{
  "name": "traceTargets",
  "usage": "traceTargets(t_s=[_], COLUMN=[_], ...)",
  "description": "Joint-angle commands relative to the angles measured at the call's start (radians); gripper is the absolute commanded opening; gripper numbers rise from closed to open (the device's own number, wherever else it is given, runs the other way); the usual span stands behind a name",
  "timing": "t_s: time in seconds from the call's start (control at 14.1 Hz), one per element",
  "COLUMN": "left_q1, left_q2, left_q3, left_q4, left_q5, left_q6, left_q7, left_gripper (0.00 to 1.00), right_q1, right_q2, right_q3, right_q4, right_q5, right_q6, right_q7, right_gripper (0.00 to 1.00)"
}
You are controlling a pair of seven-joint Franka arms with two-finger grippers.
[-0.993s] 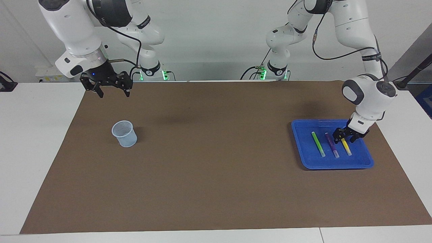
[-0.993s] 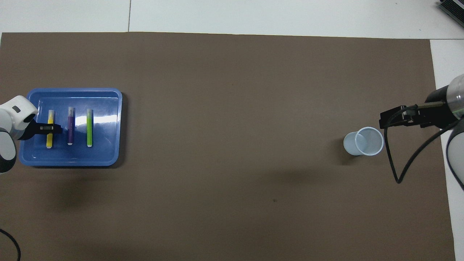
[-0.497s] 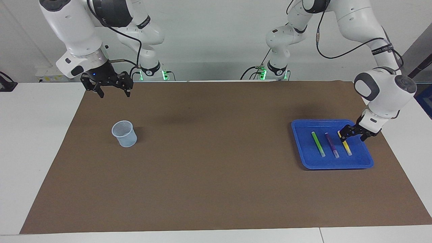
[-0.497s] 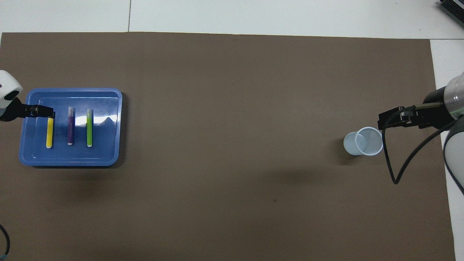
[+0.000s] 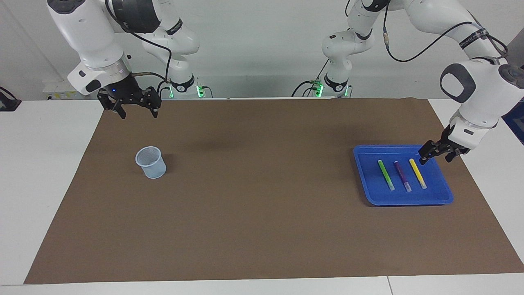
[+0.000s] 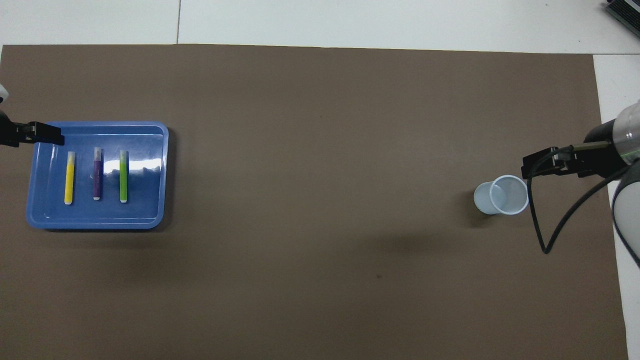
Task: Right arm passes pens to left for tray arrangement
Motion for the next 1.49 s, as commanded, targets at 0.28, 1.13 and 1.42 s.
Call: traceTargets(t_s=[0.28, 1.13, 1.42], left_q1=[-0.128, -0.247, -0.265], left_q2=[-0.054, -0.255, -0.323], left_q3=[0.005, 0.051, 0.067], left_q4=[0.113, 0.067, -0.035], left_q5=[0.008, 0.005, 0.006], left_q6=[-0.194, -0.396, -0.343], left_q7=[-0.143, -0.161, -0.163], left_gripper=[1.00, 1.00, 1.00], right_q1=[-0.008, -0.008, -0.008], right_q2=[-0.019, -0.019, -0.019], right_q3=[0.000, 0.000, 0.000], right_q4=[-0.024, -0.024, -0.024], right_q5=[0.017, 0.017, 0.017], right_q6=[0.009, 0.009, 0.009], right_q7=[0.008, 0.008, 0.008], right_gripper=[1.00, 1.00, 1.00])
